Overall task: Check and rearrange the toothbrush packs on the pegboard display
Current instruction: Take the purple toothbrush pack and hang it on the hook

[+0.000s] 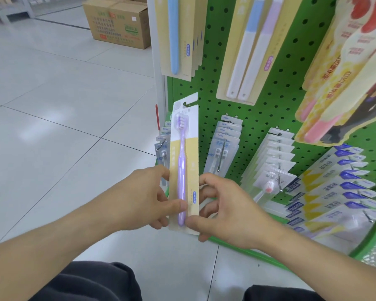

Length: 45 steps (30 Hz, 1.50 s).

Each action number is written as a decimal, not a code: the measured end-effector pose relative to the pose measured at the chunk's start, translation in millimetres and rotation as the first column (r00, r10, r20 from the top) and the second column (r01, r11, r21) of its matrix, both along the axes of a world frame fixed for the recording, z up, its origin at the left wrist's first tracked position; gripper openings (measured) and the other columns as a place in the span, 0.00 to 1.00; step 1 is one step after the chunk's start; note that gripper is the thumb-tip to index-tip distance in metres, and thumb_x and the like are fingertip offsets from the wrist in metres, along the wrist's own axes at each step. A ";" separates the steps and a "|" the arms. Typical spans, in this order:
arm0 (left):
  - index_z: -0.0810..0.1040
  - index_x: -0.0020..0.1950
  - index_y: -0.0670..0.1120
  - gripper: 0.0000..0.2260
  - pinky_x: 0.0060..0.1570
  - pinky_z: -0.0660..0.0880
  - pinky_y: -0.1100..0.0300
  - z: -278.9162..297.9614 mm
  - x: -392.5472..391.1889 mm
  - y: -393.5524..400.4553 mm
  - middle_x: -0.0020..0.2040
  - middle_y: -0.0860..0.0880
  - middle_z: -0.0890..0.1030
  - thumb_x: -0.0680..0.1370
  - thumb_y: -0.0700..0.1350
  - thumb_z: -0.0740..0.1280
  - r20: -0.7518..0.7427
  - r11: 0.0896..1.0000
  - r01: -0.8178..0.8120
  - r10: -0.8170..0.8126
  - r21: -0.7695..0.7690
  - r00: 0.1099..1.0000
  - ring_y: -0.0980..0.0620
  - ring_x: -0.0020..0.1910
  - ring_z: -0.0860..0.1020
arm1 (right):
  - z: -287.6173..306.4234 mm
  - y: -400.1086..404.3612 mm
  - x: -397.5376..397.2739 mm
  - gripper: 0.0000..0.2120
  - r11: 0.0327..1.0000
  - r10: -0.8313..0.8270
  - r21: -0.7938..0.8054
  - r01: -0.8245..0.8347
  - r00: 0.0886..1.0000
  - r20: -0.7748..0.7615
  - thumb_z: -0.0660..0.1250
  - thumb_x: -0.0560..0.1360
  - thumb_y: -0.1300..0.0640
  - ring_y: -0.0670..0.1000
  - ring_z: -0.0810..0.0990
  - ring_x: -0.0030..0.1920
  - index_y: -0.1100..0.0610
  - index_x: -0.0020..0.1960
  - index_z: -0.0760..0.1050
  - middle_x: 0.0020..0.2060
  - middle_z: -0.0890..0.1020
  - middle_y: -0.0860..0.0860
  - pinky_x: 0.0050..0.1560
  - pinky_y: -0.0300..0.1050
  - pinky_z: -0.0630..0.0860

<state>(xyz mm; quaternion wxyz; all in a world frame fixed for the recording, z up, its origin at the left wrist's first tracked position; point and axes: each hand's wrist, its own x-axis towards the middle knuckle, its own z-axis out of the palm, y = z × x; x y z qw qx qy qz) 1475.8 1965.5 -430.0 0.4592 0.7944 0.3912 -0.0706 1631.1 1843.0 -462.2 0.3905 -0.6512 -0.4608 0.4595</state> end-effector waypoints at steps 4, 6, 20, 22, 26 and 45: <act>0.71 0.66 0.49 0.18 0.51 0.83 0.55 3.3 -2.9 1.3 0.44 0.47 0.87 0.79 0.43 0.71 0.126 0.977 -0.001 0.028 -0.214 0.992 0.48 0.43 0.87 | 4.8 -2.3 4.0 0.22 0.999 0.031 0.015 -0.031 0.999 -0.032 0.81 0.69 0.55 0.47 0.86 0.47 0.49 0.58 0.77 0.49 0.85 0.48 0.44 0.47 0.81; 0.71 0.68 0.48 0.17 0.54 0.82 0.55 3.2 -4.6 1.0 0.46 0.45 0.87 0.80 0.40 0.68 0.169 0.961 0.028 0.020 -0.275 0.985 0.46 0.46 0.87 | 3.9 -1.9 4.4 0.21 0.999 0.029 0.029 -0.028 0.999 -0.044 0.81 0.69 0.53 0.47 0.84 0.56 0.48 0.59 0.79 0.58 0.83 0.45 0.52 0.50 0.83; 0.73 0.70 0.50 0.21 0.58 0.81 0.50 17.5 -13.1 2.9 0.57 0.46 0.85 0.80 0.34 0.66 0.292 0.885 0.244 -0.131 -0.397 0.948 0.44 0.55 0.84 | 7.1 2.4 4.7 0.46 0.998 -0.060 0.021 0.061 0.998 -0.019 0.87 0.51 0.55 0.47 0.83 0.41 0.43 0.64 0.71 0.47 0.81 0.45 0.39 0.39 0.77; 0.75 0.68 0.50 0.18 0.54 0.82 0.52 16.5 -14.4 1.5 0.57 0.47 0.85 0.79 0.37 0.69 0.294 0.883 0.260 -0.148 -0.391 0.944 0.45 0.54 0.84 | 8.2 1.3 3.1 0.42 0.999 -0.037 0.029 0.038 0.999 -0.035 0.87 0.54 0.61 0.50 0.85 0.45 0.44 0.63 0.72 0.45 0.83 0.46 0.39 0.40 0.78; 0.78 0.65 0.48 0.16 0.45 0.83 0.55 10.7 -11.9 1.9 0.53 0.47 0.87 0.79 0.36 0.68 0.274 0.923 0.152 -0.053 -0.353 0.960 0.44 0.48 0.86 | 14.0 2.8 8.0 0.39 0.999 -0.011 0.038 0.012 1.000 -0.024 0.85 0.58 0.63 0.56 0.85 0.44 0.46 0.62 0.72 0.44 0.86 0.48 0.42 0.44 0.82; 0.79 0.61 0.51 0.11 0.37 0.81 0.58 3.8 -6.5 1.2 0.51 0.54 0.87 0.79 0.44 0.71 0.117 0.917 0.281 -0.257 -0.284 0.959 0.47 0.43 0.86 | 24.4 -0.1 15.9 0.21 0.999 0.023 -0.038 -0.020 0.998 0.060 0.78 0.71 0.61 0.58 0.85 0.34 0.50 0.57 0.72 0.41 0.87 0.51 0.25 0.45 0.76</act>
